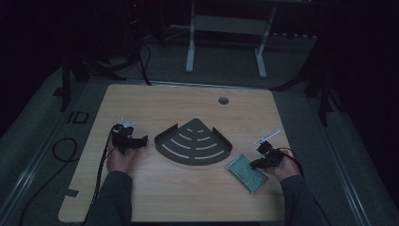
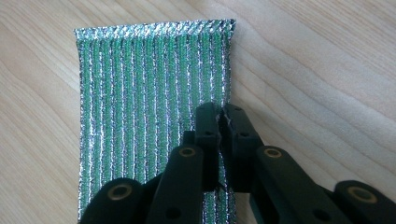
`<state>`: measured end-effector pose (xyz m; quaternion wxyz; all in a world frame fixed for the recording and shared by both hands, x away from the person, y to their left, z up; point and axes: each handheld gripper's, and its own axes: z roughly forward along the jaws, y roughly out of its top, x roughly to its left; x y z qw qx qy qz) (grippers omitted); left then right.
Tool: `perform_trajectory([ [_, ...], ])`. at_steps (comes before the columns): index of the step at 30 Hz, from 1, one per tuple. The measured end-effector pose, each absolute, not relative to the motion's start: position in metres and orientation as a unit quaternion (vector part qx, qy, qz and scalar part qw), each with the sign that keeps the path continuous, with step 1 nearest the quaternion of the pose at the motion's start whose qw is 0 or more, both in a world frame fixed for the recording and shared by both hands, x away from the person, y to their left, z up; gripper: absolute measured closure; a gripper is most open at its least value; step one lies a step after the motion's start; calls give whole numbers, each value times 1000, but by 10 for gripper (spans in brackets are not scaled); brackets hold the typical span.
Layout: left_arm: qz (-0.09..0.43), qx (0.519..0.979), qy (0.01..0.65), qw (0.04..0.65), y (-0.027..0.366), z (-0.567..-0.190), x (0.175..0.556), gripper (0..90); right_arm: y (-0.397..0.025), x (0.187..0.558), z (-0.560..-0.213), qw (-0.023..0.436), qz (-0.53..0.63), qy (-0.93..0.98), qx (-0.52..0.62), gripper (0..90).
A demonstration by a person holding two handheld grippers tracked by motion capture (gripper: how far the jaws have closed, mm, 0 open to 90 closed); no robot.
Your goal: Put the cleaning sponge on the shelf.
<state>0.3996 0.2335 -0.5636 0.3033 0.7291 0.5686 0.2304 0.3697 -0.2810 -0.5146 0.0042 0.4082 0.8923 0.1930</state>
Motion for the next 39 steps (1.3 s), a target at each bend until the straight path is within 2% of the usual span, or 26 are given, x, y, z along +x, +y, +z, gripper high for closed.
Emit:
perform_trajectory([
  [4,230,729,569,303,233,-564,400,113,-282,369,-513,4,194,891,410,893],
  [18,230,729,569,304,233,-564,400,114,-288,363,-487,21,200,884,423,896],
  [39,230,729,569,303,233,-564,400,113,-290,372,-448,52,215,872,437,896],
])
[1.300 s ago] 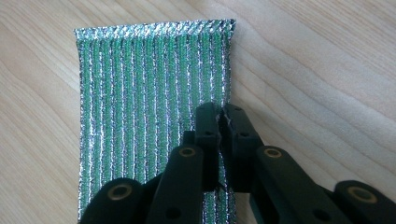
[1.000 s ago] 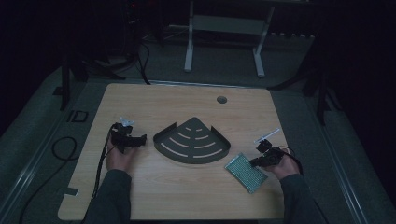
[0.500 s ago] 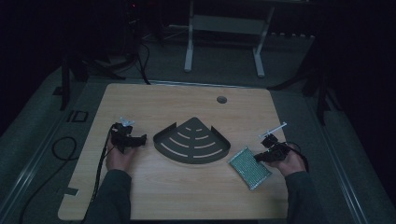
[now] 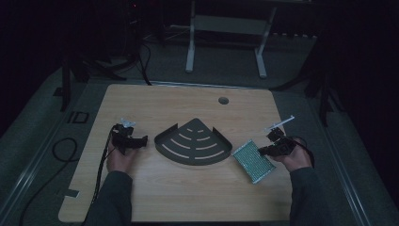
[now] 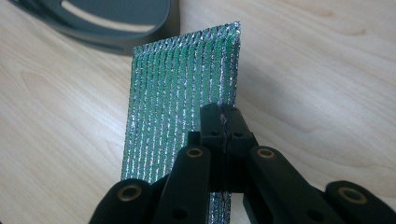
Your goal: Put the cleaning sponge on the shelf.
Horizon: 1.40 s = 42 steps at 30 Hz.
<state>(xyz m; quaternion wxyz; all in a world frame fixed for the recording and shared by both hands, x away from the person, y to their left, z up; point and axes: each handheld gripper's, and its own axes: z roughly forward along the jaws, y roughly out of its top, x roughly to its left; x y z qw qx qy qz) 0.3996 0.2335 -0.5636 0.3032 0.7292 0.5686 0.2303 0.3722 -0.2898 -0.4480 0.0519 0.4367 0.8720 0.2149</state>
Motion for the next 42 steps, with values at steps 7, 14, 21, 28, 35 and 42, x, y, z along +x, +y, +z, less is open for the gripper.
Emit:
perform_trajectory([
  [7,230,729,569,303,233,-564,400,113,-287,377,-441,64,222,867,441,896],
  [14,230,729,569,303,233,-564,400,113,-281,383,-428,72,231,869,431,896],
  [21,230,729,569,303,233,-564,400,113,-272,389,-418,78,245,868,425,896],
  [28,230,729,569,304,233,-564,400,113,-263,395,-412,81,251,867,422,896],
  [35,230,728,569,304,233,-564,400,113,-254,401,-409,84,256,869,415,896],
  [42,230,729,569,304,233,-564,400,113,-246,404,-406,89,257,869,413,896],
])
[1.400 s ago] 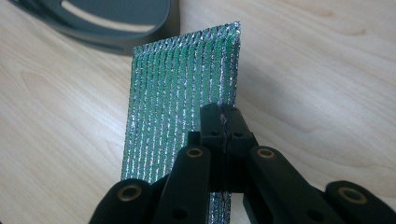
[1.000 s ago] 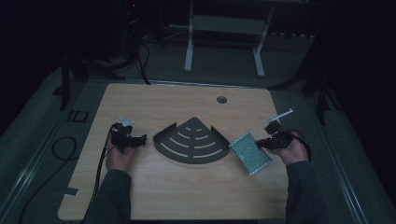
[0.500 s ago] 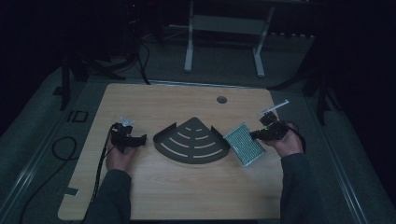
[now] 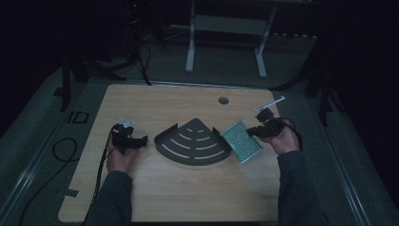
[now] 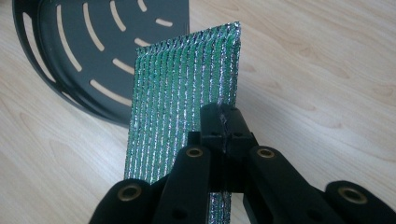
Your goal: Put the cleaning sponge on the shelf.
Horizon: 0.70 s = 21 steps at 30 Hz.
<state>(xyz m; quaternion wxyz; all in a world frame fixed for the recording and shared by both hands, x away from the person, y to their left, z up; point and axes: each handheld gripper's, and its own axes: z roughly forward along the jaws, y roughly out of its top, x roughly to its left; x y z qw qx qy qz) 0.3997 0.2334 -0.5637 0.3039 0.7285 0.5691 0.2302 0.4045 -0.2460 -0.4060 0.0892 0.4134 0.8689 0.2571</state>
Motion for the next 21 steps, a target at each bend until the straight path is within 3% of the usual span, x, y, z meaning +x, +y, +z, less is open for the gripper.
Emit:
perform_trajectory([
  [21,231,729,569,304,234,-564,400,113,-224,423,-408,92,258,872,406,897],
])
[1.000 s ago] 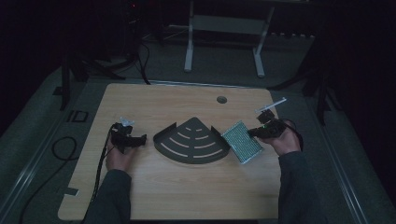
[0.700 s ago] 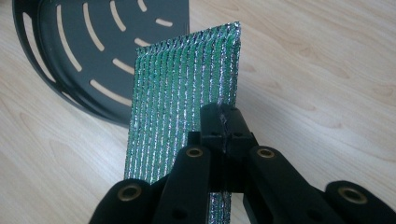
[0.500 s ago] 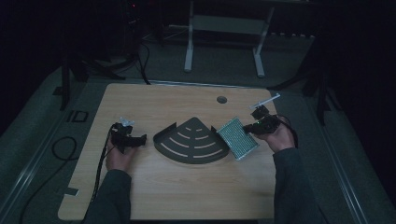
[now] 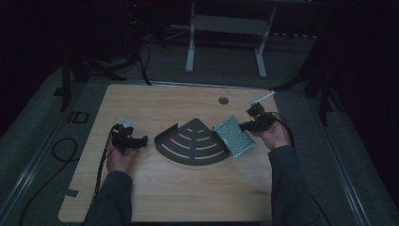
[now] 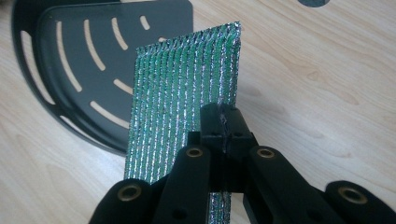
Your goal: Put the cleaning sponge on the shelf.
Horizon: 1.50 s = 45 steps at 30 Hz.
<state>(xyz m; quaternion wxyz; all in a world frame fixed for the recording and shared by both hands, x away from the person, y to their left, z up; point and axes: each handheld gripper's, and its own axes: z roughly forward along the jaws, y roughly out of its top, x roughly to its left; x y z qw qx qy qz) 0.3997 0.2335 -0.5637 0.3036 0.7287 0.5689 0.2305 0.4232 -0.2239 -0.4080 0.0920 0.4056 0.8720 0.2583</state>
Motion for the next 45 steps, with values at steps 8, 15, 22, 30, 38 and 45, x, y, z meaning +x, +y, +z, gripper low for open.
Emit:
perform_trajectory([
  [8,231,729,569,304,234,-564,400,114,-211,428,-408,99,255,875,399,896],
  [15,230,729,569,304,234,-564,400,114,-202,433,-409,98,259,877,393,896],
  [22,230,729,569,304,234,-564,400,114,-198,436,-411,91,260,878,392,896],
  [30,230,729,569,304,234,-564,400,115,-188,440,-410,88,266,879,385,896],
  [38,230,729,568,304,234,-564,400,114,-181,442,-412,88,268,881,380,896],
  [45,231,729,568,304,234,-564,400,115,-176,443,-414,87,267,883,376,896],
])
